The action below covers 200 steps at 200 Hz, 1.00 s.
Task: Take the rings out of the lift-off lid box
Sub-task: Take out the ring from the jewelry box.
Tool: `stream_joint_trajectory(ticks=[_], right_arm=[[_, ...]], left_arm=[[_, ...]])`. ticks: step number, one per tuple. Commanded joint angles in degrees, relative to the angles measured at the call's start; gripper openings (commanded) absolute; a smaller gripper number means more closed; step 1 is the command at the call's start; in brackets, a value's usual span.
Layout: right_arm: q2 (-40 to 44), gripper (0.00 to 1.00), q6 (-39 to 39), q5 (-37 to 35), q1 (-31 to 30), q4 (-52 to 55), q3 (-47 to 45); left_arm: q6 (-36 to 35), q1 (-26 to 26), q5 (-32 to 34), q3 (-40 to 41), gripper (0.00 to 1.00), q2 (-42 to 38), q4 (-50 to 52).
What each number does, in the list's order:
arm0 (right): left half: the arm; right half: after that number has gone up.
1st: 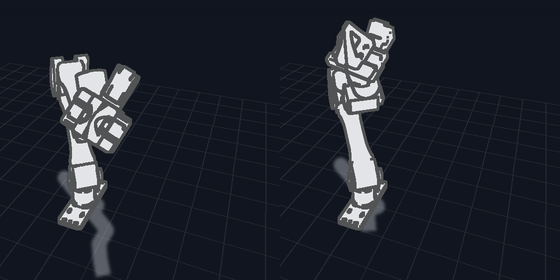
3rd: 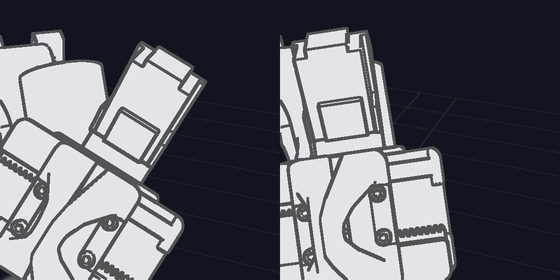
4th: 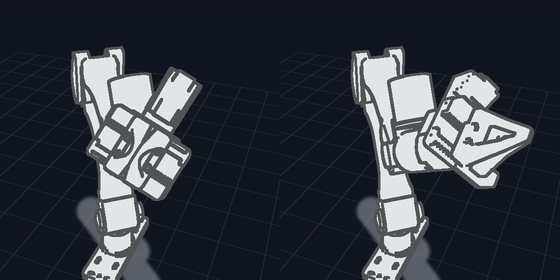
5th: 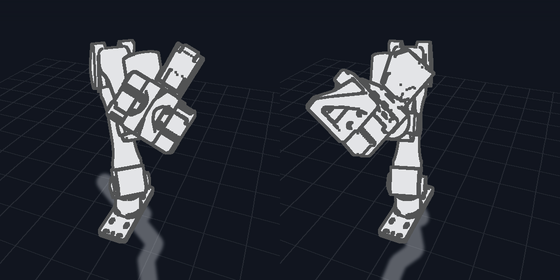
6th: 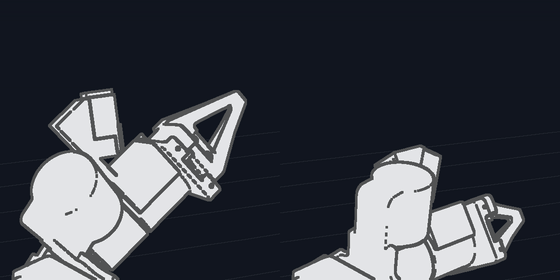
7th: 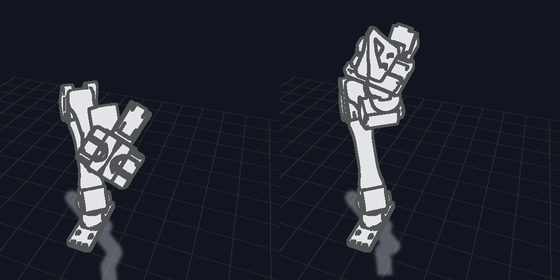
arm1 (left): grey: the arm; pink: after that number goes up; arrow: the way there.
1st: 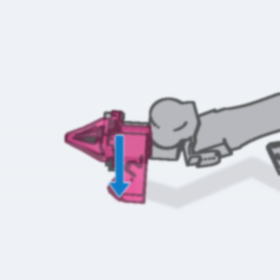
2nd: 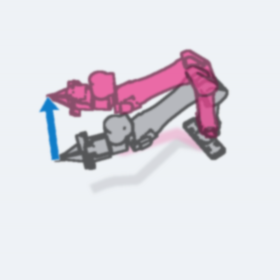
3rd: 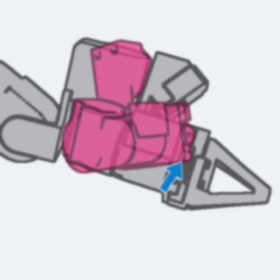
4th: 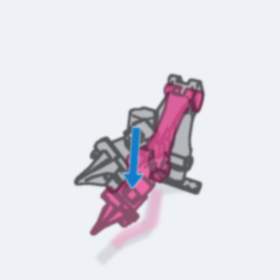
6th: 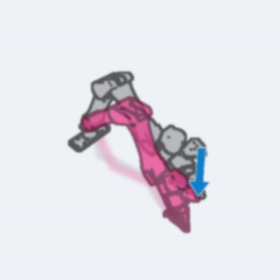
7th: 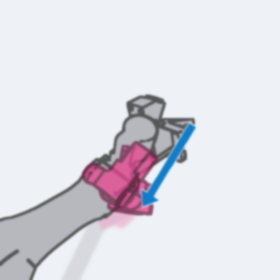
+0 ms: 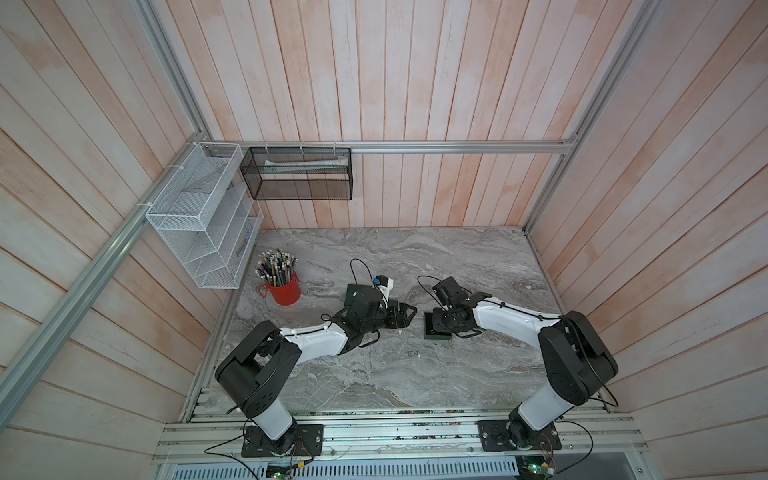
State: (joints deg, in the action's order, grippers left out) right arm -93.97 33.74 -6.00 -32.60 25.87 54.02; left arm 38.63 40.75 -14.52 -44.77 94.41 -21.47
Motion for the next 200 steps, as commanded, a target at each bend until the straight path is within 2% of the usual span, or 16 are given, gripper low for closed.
stream_joint_trajectory(ticks=[1, 73, 141, 200], right_arm=[[-0.8, 0.15, -0.4, -1.8, -0.4, 1.5, 1.0], [5.7, 0.12, 0.9, 0.8, -0.1, -2.2, -0.8], [5.4, 0.12, 1.1, 3.8, 0.1, -3.7, -1.5], [9.8, 0.12, 3.8, 8.2, 2.2, -7.6, -4.2]], left_arm=[[0.0, 0.2, -0.5, -0.4, 0.85, 0.8, -0.7], [-0.4, 0.6, -2.0, -2.7, 0.85, 2.9, 0.7], [-0.4, 1.7, -4.6, -6.8, 0.85, 6.9, 0.1], [0.3, 1.9, -5.0, -9.8, 0.82, 10.2, 2.7]])
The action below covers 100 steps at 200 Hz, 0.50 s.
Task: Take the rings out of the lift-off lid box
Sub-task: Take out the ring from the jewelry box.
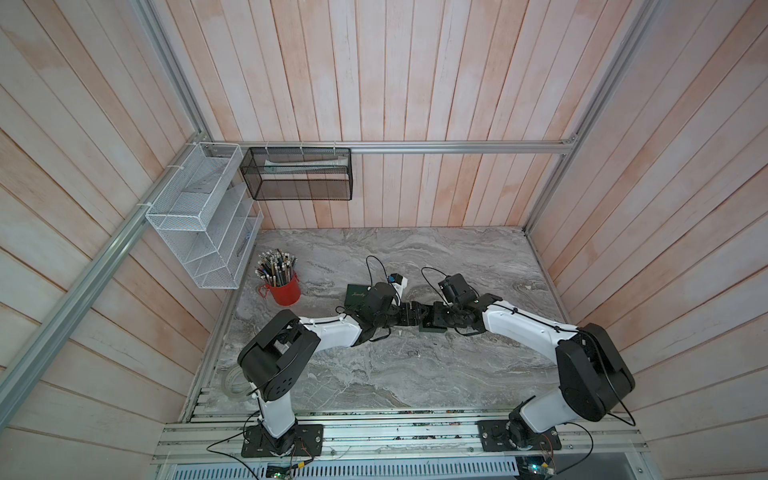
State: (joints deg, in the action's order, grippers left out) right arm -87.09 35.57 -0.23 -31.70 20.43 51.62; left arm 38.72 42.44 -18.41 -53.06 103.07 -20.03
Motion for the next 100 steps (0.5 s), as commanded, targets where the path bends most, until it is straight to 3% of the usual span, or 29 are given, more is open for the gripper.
stream_joint_trajectory(ticks=[1, 50, 100], right_arm=[[3.0, 0.12, 2.1, 2.6, 1.4, -2.3, -1.8], [6.5, 0.12, 3.6, 5.9, 2.8, -5.9, -4.6], [7.2, 0.12, 3.7, 8.9, 3.0, -8.5, -5.7]], left_arm=[[0.3, 0.1, -1.1, -1.5, 0.82, 1.5, 1.2], [1.9, 0.1, -4.1, -3.5, 0.76, 4.6, -1.2], [2.8, -0.2, -5.5, -4.7, 0.59, 6.6, -2.0]])
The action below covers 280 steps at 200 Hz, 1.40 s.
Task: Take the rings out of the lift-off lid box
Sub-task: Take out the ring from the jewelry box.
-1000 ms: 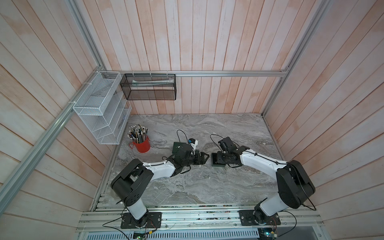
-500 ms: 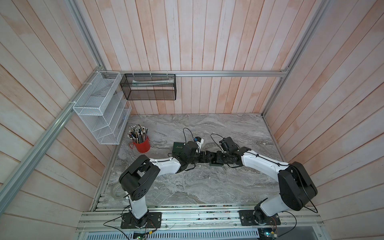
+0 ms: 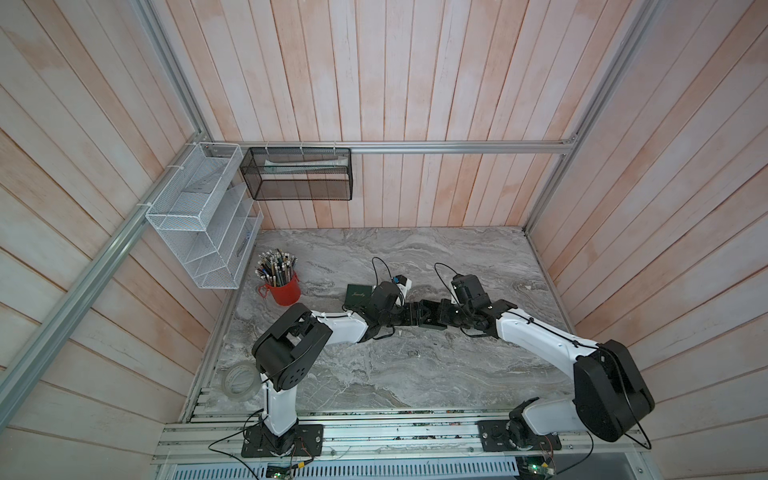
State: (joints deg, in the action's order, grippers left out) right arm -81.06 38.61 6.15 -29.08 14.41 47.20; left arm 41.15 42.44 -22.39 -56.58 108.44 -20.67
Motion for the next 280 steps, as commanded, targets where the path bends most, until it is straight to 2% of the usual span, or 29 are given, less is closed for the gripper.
stream_joint_trajectory(ticks=[1, 31, 74, 123, 211, 250, 280], right_arm=[[1.2, 0.12, 0.7, 2.6, 0.4, -2.6, -1.4], [2.3, 0.12, 2.4, 6.5, 2.0, -6.3, -3.6], [4.0, 0.12, 2.4, 7.5, 3.4, -7.2, -5.0], [6.6, 0.12, 4.0, 12.1, 5.4, -12.8, -8.4], [8.7, 0.12, 4.5, 16.9, 11.2, -15.1, -10.2], [7.8, 0.12, 4.4, 16.1, 12.8, -15.0, -10.5], [6.0, 0.12, 1.5, 15.2, 15.8, -13.3, -9.9]], left_arm=[[0.4, -0.2, -1.5, -1.1, 0.58, 1.2, -1.4], [1.3, -0.6, -1.8, -0.8, 0.47, 1.6, -1.8], [2.6, -1.4, -1.6, -0.9, 0.31, 2.7, -1.5], [2.9, -1.5, -1.6, -3.0, 0.29, 4.7, 0.9], [3.2, -1.8, -1.6, -4.5, 0.29, 5.9, 3.1], [3.0, -1.9, -1.7, -5.0, 0.29, 5.9, 3.5], [2.9, -1.9, -1.7, -3.9, 0.31, 4.5, 2.9]])
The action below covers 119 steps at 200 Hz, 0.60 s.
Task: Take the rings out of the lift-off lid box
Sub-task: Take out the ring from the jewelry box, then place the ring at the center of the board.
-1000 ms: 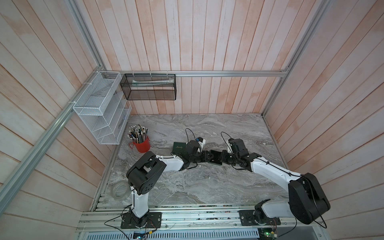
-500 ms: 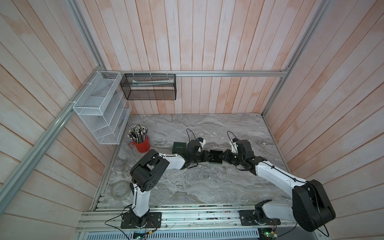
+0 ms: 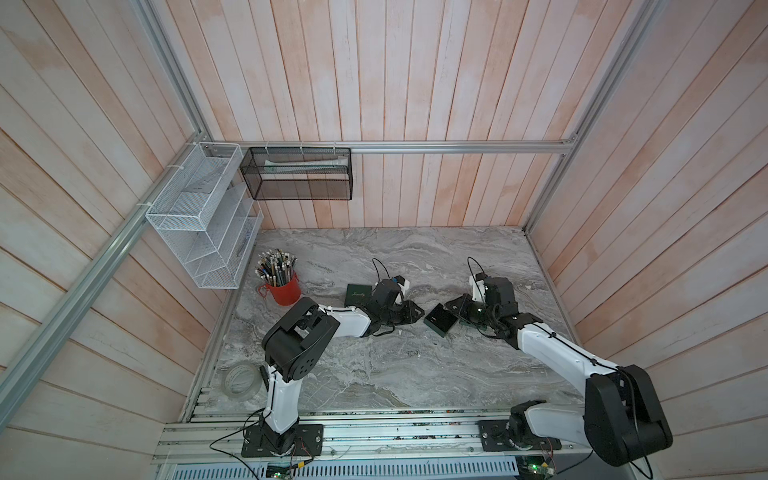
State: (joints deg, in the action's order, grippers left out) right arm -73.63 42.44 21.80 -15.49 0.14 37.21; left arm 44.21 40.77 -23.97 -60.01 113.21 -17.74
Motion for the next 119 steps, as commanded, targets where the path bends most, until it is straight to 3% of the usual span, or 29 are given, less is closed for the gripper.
stream_joint_trajectory(ticks=[1, 43, 119], right_arm=[[-1.5, 0.12, -2.4, -0.6, 2.3, 1.0, 0.2], [-7.0, 0.12, -9.1, -10.6, 5.2, 6.2, 6.3], [-21.4, 0.12, -14.5, -13.9, 6.0, 6.4, 14.8]], left_arm=[[-0.2, -0.3, -0.1, -0.4, 0.31, -0.4, -0.1], [-0.7, -0.2, 0.7, 1.8, 0.34, -4.2, -1.0], [-1.7, -0.2, 3.0, 5.6, 0.36, -8.7, -1.1]])
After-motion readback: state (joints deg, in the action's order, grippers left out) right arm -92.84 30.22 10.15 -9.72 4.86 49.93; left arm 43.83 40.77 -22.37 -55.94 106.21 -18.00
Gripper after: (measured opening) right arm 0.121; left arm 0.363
